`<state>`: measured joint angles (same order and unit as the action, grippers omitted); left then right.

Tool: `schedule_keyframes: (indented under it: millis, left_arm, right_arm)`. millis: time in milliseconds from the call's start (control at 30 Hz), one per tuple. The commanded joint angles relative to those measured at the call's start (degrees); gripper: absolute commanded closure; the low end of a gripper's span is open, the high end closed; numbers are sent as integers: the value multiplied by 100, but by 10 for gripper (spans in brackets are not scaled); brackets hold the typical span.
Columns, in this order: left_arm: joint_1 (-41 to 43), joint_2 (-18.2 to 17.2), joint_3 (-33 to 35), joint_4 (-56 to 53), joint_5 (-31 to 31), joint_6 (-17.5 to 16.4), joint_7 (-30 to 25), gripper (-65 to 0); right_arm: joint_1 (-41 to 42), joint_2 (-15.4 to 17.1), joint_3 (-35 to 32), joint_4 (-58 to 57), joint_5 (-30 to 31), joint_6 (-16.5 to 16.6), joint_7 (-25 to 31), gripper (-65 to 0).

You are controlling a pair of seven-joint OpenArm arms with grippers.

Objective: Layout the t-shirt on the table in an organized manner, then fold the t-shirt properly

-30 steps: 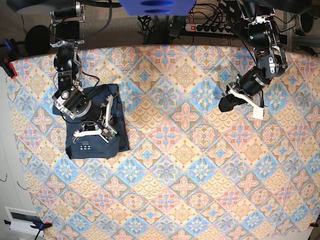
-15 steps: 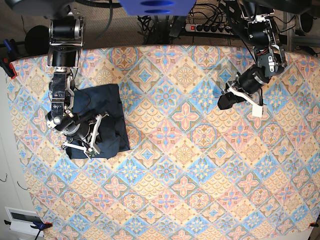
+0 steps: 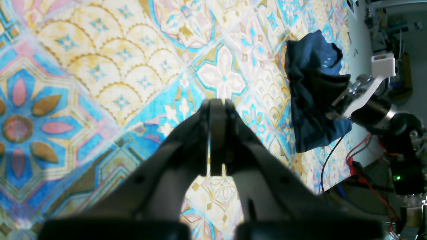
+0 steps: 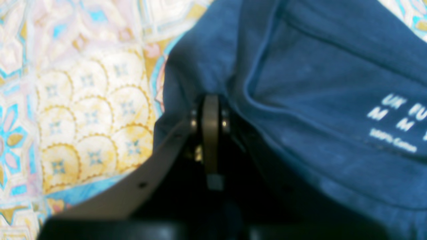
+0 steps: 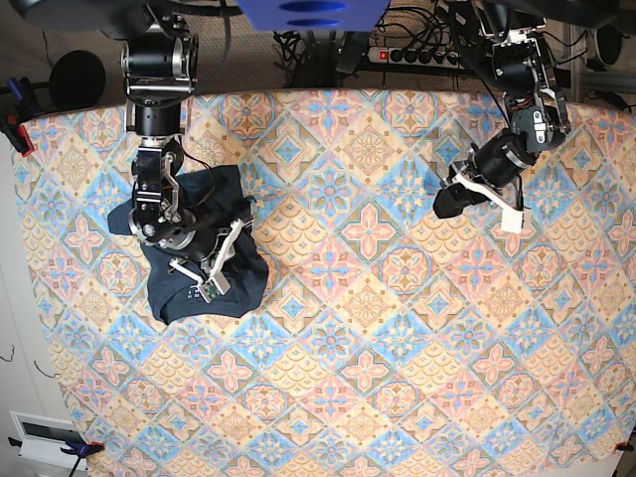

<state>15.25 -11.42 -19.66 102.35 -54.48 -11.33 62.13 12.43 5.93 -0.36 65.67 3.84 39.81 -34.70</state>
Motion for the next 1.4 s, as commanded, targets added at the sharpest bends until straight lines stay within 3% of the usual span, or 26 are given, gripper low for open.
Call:
schedule_keyframes:
  millis: [0,233,300,467,567,667,867,1100,1367]
  left_arm:
    - [-26,-49,-25,117,-121,-40,-81,0]
    - [45,-49,-25,108,-121,-49,-81,0]
    - [45,-49,-25,100,-121,-49,-81,0]
    - [45,-49,-25,100,-121,-49,-81,0]
    - [45,-49,-25,126,-139,-49,-81,0]
    - [80,-58,-25,126,-139,-49,-81,0]
    - [194,-58,-8,363,-113,-49,-81,0]
    - [317,-49,10,592,-139,-49,-81,0]
    - [695,-49,10,1163,-113,-49,-81,0]
  right_arm:
    - [107,9,5,75,-19,19,-42,-2]
    - [37,70,49,1270,-10,19,-174,-2]
    - [-201,237,49,1710,8,19,-350,-2]
    - [-632,299,49,2422,412,19,-420,-2]
    - [-895,387,137,2572,421,19,-420,-2]
    - [-1221,615,629,2774,438,19,-447,-2]
    - [-1511,659,1386,2695,438,19,-834,-2]
    - [-1511,651,1517,2062,438,19,-790,-2]
    - [-1704,651,1588,3187,447,19,-842,-2]
